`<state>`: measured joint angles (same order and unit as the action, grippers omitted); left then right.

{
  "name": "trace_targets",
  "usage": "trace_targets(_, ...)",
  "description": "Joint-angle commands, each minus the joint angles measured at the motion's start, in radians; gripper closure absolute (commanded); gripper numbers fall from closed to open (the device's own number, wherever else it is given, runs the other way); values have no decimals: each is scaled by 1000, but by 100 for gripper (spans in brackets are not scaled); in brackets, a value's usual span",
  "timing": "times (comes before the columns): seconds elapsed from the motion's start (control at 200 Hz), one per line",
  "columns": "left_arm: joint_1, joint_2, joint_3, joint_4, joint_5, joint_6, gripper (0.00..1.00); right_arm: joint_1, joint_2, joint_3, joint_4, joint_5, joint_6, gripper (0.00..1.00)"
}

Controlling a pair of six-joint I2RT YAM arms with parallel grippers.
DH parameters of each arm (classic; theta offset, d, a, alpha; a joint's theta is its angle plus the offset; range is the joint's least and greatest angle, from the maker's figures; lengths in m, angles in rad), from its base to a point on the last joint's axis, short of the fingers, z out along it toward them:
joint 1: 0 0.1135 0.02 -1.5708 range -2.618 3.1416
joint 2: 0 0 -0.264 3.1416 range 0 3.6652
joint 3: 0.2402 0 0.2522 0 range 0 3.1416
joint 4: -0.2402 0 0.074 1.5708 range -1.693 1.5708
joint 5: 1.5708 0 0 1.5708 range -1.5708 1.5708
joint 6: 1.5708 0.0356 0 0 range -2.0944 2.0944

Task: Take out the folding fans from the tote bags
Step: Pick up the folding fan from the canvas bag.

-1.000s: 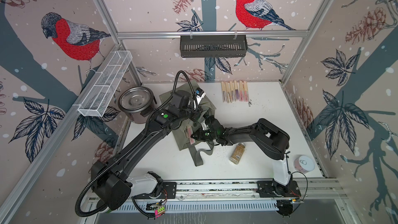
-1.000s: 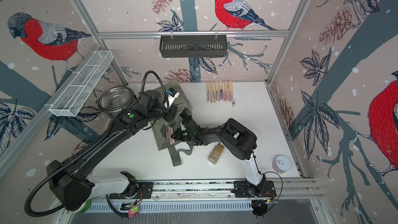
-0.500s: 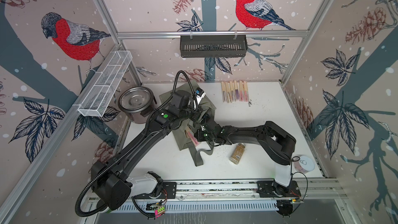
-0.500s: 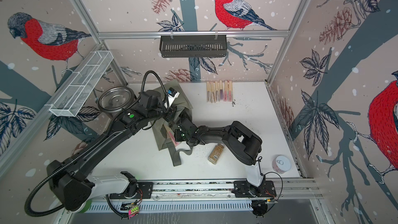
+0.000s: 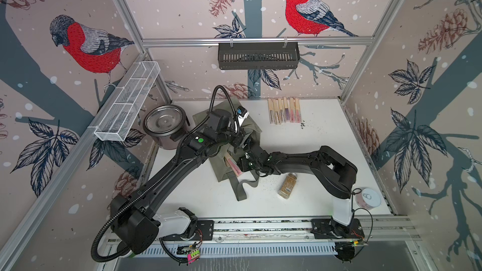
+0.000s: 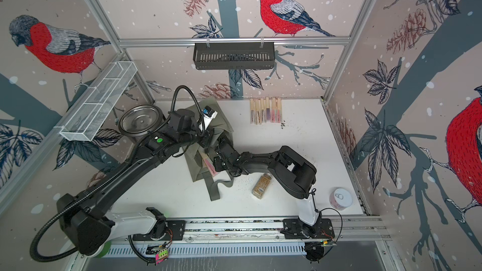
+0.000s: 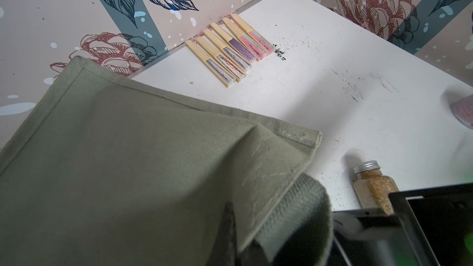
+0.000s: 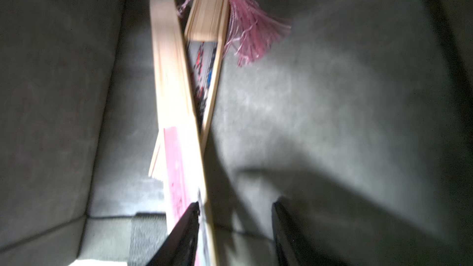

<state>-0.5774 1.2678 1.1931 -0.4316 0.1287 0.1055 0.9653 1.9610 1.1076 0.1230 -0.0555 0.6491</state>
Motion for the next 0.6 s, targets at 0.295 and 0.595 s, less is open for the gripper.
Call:
trace_targets(0.295, -3, -3, 8, 31, 7, 7, 100, -5, 98, 6, 78, -330, 7, 54)
trace_targets(0.595, -3, -3, 8, 30, 9, 7, 100, 3, 124, 10, 140, -412, 53, 56)
